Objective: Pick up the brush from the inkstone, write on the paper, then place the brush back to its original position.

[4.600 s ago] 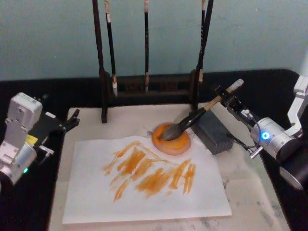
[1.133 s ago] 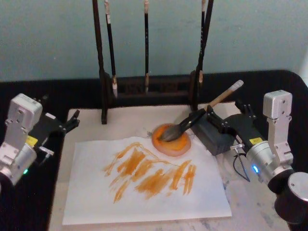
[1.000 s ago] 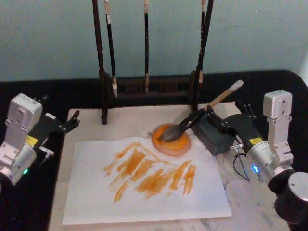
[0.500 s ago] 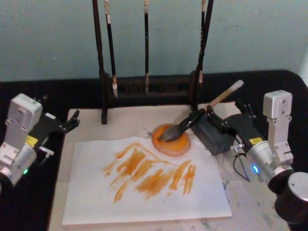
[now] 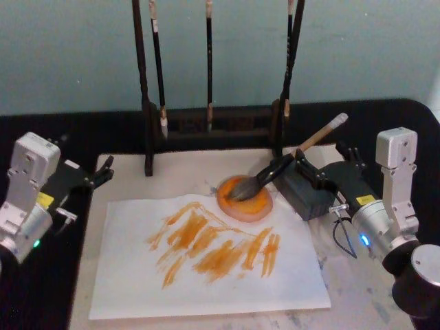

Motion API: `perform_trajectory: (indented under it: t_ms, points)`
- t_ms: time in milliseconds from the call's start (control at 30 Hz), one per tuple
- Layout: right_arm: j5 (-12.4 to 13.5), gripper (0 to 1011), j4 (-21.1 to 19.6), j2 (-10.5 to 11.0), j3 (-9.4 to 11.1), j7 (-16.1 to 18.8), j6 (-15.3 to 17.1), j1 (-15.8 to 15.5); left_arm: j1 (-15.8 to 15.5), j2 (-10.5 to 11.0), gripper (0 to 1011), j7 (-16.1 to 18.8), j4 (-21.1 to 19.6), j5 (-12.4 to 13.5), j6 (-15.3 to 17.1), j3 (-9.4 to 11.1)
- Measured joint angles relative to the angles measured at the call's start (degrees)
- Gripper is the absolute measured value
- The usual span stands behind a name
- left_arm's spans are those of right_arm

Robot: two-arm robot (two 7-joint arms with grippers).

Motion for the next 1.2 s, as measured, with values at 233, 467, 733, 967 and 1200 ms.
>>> perform_trajectory:
  t_ms: [233,467,733,967,1200]
  points:
    - [0.0,1000,0.0,0.0,0.0,0.0,0.0,0.0,0.0,0.0,1001,0.0,0.0,0.0,0.0,0.0]
    - [0.0,1000,0.0,0.0,0.0,0.0,0.0,0.0,0.0,0.0,1001,0.0,0.0,0.0,0.0,0.0]
    - [0.0,1000,0.0,0.0,0.0,0.0,0.0,0.0,0.0,0.0,1001,0.0,0.0,0.0,0.0,0.0]
    - [0.0,1000,0.0,0.0,0.0,0.0,0.0,0.0,0.0,0.0,1001,0.0,0.0,0.0,0.0,0.0]
    - [0.0,1000,0.0,0.0,0.0,0.0,0.0,0.0,0.0,0.0,1001,0.0,0.0,0.0,0.0,0.0]
